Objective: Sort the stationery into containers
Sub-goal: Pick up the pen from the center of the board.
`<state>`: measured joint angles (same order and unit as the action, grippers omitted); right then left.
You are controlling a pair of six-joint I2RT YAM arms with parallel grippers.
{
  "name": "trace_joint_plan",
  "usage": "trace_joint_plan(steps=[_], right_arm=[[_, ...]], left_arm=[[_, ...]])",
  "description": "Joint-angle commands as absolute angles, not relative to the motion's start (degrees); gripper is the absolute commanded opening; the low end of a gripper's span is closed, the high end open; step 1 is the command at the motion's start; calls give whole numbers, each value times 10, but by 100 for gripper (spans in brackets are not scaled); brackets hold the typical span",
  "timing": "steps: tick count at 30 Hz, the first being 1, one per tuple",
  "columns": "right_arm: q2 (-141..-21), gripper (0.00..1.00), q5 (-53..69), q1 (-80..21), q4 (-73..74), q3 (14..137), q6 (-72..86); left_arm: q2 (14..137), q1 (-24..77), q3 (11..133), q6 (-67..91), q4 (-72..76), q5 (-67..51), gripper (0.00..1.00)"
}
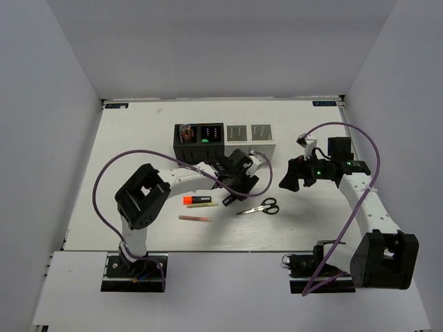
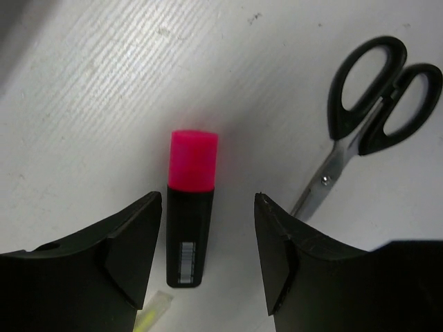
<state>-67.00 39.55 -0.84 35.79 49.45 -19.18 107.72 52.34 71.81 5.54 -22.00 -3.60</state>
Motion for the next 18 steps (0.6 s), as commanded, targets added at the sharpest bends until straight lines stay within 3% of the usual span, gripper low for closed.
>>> trace_joint_plan(steps=[1,12,15,18], right_arm=[[-653,91,403,-6,347,488,-187],[-643,91,407,-7,347,486,-187],[-641,91,408,-7,346,488,-187],[-639,91,409,-5,347,486,-187]], left_arm=[[1090,525,755,41,-204,-13,66],[1136,518,776,36,-216,-15,64],[1143,515,773,36,-216,-15,54],[1149,514,772,33,-220,-15,37]])
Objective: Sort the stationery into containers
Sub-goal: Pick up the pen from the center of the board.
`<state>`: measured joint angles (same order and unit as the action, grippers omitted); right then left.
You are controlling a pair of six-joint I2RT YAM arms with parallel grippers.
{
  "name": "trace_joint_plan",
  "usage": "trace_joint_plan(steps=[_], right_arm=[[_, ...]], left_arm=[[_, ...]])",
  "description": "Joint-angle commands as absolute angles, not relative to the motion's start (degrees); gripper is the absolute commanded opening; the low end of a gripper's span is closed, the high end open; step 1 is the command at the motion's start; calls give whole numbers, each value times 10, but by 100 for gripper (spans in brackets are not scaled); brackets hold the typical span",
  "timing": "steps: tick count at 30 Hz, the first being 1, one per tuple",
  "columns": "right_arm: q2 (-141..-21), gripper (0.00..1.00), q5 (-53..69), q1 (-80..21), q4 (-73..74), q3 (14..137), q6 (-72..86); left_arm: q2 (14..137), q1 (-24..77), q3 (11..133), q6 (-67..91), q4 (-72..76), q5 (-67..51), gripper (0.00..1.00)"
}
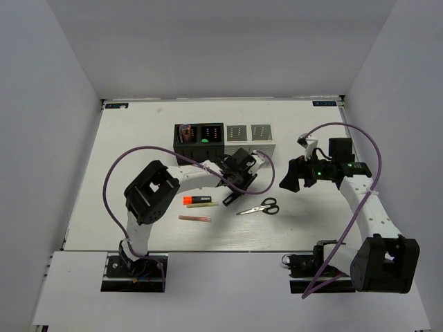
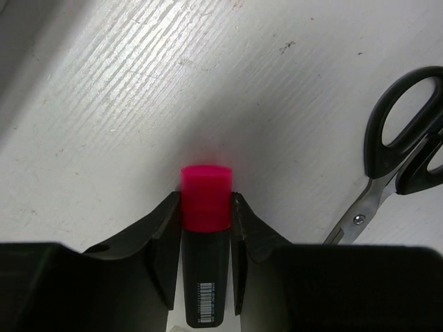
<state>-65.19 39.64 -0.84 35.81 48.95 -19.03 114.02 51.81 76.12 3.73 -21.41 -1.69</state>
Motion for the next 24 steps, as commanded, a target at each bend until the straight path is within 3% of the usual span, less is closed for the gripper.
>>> trace_joint_plan(steps=[1,4,9,14,16,17,19,24], right_arm=[[-638,91,409,-6,348,487,-188],[-635,91,410,-6,347,487,-188],[-631,91,428,-7,349,486,-194],[-636,89,452,-8,364,490,-207],[-642,69,480,-8,380,496,-234],[-648,37,485,-7,388,500,-236],[-661,0,495,-7,402,512,-242],[-666,0,495,-8,410,516,-243]], left_arm=[[1148,515,770,32,-221,-15,35],[1143,514,764,30,-221,-9,30],[1103,512,762,33,-231,-11,8],[1022,512,773,28,-240,-8,0],[997,505,792,27,-245,-6,0],[980,497,797,32,-247,-6,0],[955,483,815,43,-244,-9,0],[926,418,823,62,-190,-4,0]])
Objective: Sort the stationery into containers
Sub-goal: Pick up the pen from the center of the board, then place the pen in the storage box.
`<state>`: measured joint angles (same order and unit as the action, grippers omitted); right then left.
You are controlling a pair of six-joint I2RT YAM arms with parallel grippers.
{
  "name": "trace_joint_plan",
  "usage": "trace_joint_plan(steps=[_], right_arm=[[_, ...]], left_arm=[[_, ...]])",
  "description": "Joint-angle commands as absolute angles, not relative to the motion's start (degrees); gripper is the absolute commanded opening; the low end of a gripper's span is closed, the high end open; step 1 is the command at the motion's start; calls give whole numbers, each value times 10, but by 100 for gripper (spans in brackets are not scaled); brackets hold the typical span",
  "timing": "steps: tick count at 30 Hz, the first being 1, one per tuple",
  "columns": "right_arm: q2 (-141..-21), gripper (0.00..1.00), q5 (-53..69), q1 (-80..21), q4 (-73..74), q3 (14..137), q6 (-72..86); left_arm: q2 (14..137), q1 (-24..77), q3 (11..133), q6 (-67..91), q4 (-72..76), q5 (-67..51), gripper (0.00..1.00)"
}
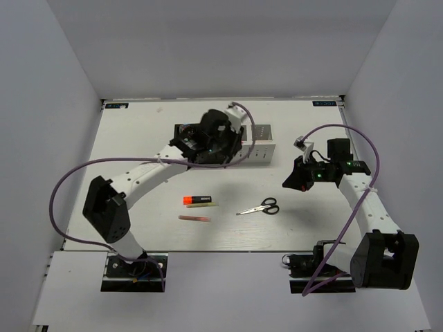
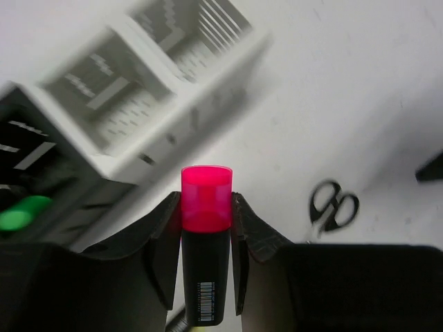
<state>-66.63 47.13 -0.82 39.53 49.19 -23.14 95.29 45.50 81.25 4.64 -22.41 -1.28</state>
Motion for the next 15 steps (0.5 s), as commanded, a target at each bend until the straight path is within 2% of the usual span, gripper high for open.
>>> trace_joint_plan(steps=[1,6,7,15], right_arm=[[-664,0,496,-7,410,514,-244],[-664,0,504,-7,409,512,-248],[-664,0,504,-5,408,512,-249],[-664,0,511,-6,410,513,-253]], left_arm=[[919,412,821,60,-181,16,0],[913,362,756,41,-6,54,0],[918,358,748,36,75,55,0],[1000,327,754,41,227,80,0]])
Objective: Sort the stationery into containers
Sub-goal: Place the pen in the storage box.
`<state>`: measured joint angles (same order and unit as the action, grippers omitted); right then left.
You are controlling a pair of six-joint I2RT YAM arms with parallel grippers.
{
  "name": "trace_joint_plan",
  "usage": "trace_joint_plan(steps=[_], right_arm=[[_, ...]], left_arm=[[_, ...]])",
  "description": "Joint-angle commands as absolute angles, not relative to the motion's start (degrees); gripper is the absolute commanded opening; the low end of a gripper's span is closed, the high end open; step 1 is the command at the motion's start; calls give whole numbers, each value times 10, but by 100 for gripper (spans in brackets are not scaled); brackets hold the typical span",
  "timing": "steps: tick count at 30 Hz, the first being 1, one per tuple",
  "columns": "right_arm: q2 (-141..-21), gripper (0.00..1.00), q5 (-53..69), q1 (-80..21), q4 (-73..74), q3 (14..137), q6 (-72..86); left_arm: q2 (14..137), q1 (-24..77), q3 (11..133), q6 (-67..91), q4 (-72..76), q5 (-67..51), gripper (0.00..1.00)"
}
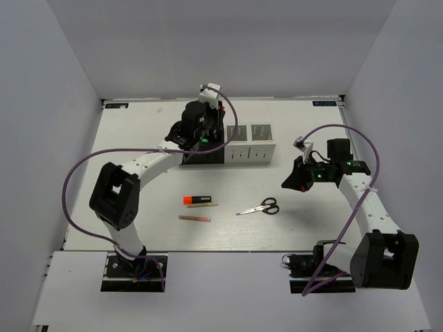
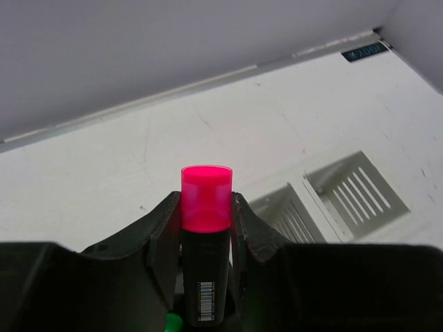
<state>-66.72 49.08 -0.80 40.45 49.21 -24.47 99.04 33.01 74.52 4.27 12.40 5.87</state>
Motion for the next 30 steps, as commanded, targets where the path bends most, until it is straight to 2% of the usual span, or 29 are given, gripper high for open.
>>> trace_joint_plan(steps=[1,11,17,20,21,22,23,24,27,28,30], right_arm=[[-664,0,510,-6,410,513,-254],[-666,1,514,-6,416,513,-264],[-668,11,514,-7,418,515,-267],[-669,17,515,-4,419,517,-267],[-669,22,515,-7,420,516,-267],[-669,27,516,-6,419,517,-268],[-669,30,517,-6,419,517,-267],[-669,40,517,-7,421,517,-267],[-668,48,519,-7,421,517,-267],[-667,53,517,-8,421,516,-267],[-665,56,517,-8,420,516,-265]], left_arm=[[1010,327,751,41,241,87,0],[1047,316,722,38,282,120,1],[1037,307,690,47,296,124,13],[1027,306,672,49,299,126,29],[1026,307,666,49,299,126,37],[1021,306,661,53,301,125,60],[1020,307,659,53,301,125,65],[1015,305,657,56,300,127,67],[1009,306,664,60,294,116,74],[1005,305,666,60,285,114,74],[994,304,679,66,278,97,74]])
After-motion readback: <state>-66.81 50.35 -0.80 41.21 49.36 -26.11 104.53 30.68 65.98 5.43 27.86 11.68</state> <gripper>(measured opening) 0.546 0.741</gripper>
